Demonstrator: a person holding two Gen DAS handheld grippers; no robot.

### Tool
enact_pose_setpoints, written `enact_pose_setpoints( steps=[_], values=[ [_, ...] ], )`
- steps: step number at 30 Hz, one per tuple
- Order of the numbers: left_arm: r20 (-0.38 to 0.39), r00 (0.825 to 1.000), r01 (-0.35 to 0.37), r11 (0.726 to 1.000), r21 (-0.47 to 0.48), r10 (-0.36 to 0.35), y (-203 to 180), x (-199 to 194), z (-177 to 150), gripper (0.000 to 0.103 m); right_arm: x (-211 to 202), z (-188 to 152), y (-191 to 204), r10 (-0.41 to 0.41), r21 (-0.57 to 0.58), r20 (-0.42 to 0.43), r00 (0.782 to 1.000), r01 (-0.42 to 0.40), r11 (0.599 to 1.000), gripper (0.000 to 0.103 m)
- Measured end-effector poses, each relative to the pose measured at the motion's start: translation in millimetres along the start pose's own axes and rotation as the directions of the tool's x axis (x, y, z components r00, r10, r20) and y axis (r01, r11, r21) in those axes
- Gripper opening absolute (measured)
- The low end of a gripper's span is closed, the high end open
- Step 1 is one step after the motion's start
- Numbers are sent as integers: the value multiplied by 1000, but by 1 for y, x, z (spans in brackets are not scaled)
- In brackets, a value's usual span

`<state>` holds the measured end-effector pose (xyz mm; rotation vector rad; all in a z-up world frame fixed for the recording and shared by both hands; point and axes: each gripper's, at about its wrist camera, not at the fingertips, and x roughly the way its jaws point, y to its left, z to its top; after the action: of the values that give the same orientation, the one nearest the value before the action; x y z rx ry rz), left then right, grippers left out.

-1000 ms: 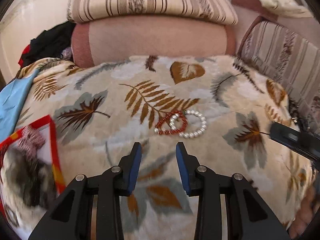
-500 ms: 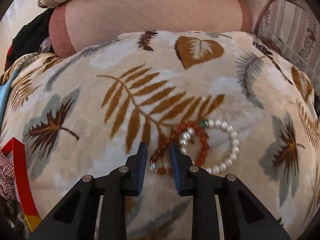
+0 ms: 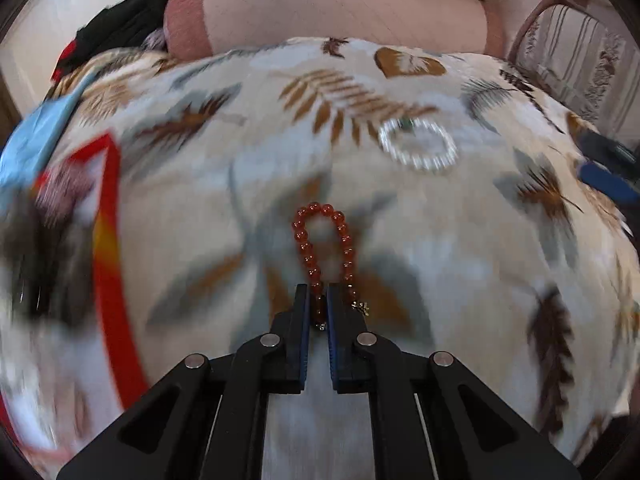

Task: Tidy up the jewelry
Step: 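Grasp the red bead bracelet with the left gripper while the right grasps the pearl bracelet, then carry both held bracelets over the red-rimmed tray and lower them inside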

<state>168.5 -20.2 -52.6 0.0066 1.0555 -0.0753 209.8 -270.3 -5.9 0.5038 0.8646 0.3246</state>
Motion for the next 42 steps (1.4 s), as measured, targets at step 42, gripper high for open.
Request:
enact_pose_setpoints(
  steps=[42],
  values=[
    [320,930,200,979,-28,-181,31,-44,17,7,25,16,75,28,-243,84,996,-7,970,10]
  ],
)
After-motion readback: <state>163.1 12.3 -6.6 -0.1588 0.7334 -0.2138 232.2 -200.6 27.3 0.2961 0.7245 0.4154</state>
